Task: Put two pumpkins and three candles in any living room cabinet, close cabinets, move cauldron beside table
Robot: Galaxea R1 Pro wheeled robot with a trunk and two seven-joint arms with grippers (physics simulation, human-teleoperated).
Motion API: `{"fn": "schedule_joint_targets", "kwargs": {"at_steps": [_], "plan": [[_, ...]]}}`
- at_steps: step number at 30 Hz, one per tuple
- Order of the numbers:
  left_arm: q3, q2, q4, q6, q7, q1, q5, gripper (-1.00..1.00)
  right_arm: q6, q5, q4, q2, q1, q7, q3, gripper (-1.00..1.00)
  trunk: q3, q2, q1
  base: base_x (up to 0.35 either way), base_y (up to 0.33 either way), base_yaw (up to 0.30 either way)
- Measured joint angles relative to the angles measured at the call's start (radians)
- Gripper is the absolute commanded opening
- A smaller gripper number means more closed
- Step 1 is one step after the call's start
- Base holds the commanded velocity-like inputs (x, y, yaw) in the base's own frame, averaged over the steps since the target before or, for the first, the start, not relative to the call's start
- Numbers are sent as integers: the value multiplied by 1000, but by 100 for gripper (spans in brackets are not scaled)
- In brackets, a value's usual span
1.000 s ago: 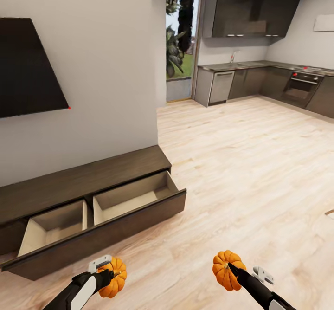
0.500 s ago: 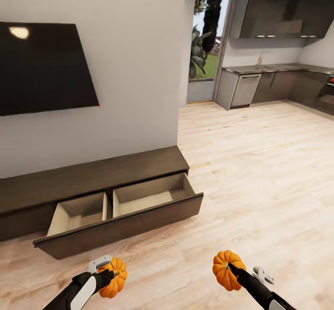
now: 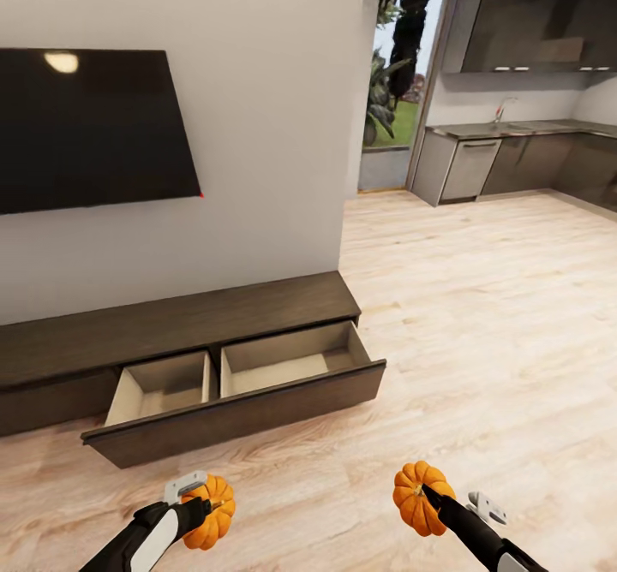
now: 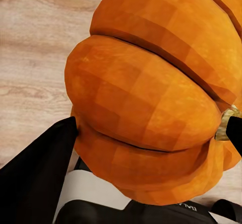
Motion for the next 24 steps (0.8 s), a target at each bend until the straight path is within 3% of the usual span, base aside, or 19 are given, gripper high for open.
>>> {"fn": "schedule_joint_targets", "kwargs": {"at_steps": [6, 17, 24], "plan": [[0, -17, -1, -18, 0, 0, 4, -100, 0, 1, 0, 0, 0, -1, 1, -100, 19, 42, -23, 0, 0, 173], [-1, -26, 0, -40, 0, 2, -1, -100, 0, 2, 1, 0, 0, -1, 3, -100, 19, 42, -23, 18, 0, 283], [-1, -25, 0, -42, 0, 2, -1, -100, 0, 2, 0, 0, 0, 1, 1, -100, 19, 42, -24, 237, -61, 63]]}}
